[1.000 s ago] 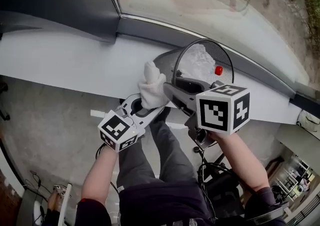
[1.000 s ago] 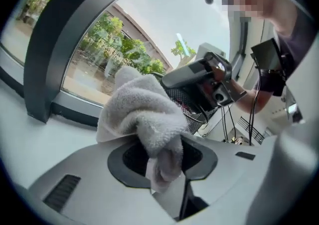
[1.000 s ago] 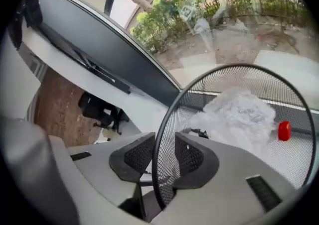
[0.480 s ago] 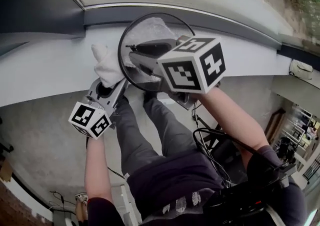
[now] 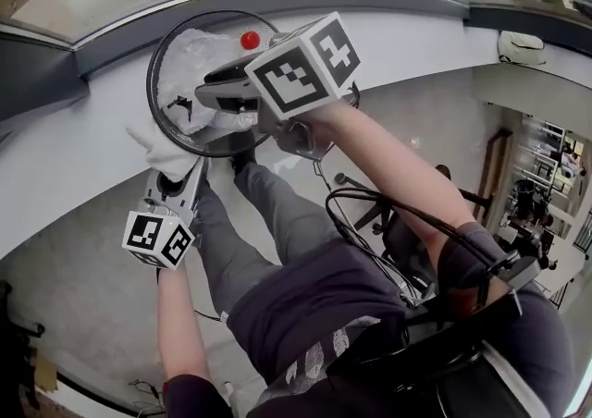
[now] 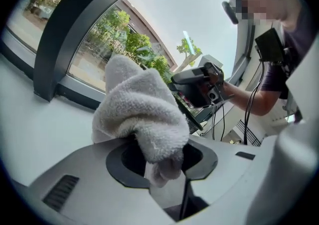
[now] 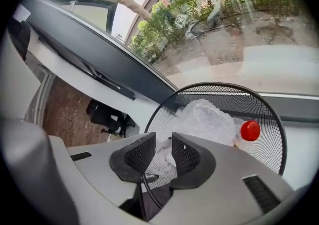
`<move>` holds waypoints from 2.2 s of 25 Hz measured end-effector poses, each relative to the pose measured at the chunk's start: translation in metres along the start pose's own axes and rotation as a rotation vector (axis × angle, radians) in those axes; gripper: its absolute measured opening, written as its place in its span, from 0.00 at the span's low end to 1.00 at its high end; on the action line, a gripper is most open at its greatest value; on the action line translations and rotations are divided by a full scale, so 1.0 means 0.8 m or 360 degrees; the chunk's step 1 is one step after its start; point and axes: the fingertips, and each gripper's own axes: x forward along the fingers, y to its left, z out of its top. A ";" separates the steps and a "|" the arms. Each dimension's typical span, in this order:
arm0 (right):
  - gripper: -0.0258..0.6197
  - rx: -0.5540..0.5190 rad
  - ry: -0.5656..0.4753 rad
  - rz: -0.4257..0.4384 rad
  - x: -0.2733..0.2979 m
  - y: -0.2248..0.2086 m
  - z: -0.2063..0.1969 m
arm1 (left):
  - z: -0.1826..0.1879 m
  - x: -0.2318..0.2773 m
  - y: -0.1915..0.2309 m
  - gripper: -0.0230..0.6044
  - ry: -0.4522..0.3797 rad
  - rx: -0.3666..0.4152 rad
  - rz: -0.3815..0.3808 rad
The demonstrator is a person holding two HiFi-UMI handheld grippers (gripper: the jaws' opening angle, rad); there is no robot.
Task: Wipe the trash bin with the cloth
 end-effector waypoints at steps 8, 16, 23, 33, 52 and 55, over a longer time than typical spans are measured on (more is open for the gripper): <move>0.19 -0.0073 -0.0039 0.0132 -0.039 0.003 -0.018 | -0.046 0.018 -0.033 0.22 0.0016 -0.0098 0.0104; 0.34 -0.2042 0.1086 -0.0062 -0.051 -0.024 -0.146 | -0.019 0.007 0.010 0.22 -0.0057 0.0033 0.0218; 0.41 -0.1990 0.1382 0.0035 -0.057 -0.027 -0.155 | 0.012 0.010 0.024 0.22 -0.0040 0.0260 0.0220; 0.16 -0.1849 0.1421 -0.0059 -0.008 -0.019 -0.177 | -0.003 0.011 0.023 0.22 0.0251 0.0858 0.0252; 0.32 -0.2008 0.1414 -0.0339 -0.025 -0.030 -0.138 | -0.008 -0.034 0.040 0.22 0.0308 0.0913 0.0299; 0.32 -0.2031 0.1397 -0.0354 -0.003 -0.039 -0.145 | 0.000 -0.021 0.041 0.22 0.0338 0.0977 0.0272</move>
